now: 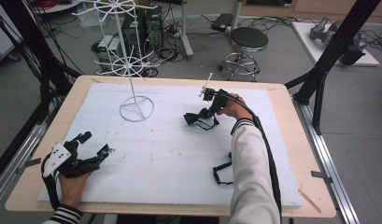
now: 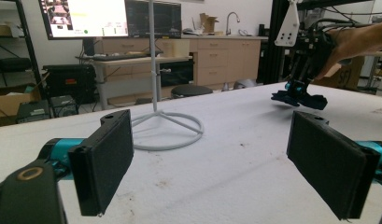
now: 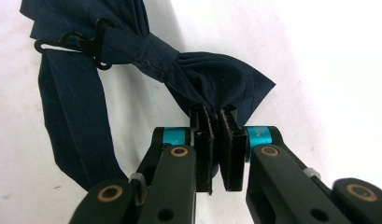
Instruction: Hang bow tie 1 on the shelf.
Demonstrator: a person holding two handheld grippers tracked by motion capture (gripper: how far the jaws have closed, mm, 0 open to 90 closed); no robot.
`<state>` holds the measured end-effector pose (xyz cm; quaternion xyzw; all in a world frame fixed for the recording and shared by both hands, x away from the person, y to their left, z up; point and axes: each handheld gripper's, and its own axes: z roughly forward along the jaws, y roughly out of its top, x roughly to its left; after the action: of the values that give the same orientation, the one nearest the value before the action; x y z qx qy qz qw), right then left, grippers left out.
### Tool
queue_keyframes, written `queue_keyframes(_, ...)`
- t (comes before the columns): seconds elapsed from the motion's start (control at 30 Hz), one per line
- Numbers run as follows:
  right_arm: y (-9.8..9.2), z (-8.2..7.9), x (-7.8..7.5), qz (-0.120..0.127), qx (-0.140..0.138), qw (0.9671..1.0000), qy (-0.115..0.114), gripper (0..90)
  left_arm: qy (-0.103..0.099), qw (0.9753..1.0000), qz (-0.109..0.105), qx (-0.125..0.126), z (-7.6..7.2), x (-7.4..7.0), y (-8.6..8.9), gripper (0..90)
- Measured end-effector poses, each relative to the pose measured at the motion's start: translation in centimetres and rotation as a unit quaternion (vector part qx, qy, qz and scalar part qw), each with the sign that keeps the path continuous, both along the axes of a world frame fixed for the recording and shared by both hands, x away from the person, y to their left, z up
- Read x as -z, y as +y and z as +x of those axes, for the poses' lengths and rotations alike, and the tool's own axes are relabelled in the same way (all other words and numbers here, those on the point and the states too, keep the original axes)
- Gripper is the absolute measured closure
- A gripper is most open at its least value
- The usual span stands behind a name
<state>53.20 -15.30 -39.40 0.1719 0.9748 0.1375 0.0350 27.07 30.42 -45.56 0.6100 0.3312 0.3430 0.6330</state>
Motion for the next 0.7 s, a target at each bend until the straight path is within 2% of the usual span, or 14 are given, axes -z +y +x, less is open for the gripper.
queue_keyframes(0.33, -0.2, -1.5, -2.2, 0.027, 0.0, 0.9994, -0.02, 86.2, 0.004, 1.0, -0.001, -0.001, 0.1, 0.0, 0.0, 15.2)
queue_keyframes(0.7, 1.1, -3.5, -4.6, 0.067, -0.014, 0.9969, -0.038, 86.1, 0.013, 0.9999, 0.006, 0.005, 0.1, -0.2, 0.0, 15.1)
